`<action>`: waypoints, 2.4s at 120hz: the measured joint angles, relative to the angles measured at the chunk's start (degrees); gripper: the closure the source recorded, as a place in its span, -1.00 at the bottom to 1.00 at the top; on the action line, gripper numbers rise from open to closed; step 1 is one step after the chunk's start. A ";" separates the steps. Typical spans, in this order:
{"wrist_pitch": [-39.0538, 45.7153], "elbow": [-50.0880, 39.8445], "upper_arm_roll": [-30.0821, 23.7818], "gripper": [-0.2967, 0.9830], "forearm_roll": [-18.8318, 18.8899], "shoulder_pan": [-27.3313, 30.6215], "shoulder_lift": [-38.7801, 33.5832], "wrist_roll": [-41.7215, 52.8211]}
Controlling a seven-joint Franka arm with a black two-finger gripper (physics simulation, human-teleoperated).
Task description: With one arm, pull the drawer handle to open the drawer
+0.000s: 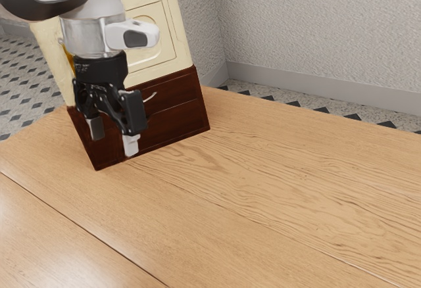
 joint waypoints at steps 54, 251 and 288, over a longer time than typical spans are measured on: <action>21.76 -3.96 8.80 -0.53 6.62 -9.69 3.82 5.11; 78.29 -23.77 20.41 -0.47 33.90 -9.22 9.46 22.59; 78.94 -21.87 21.97 -0.46 33.82 -9.40 12.00 23.05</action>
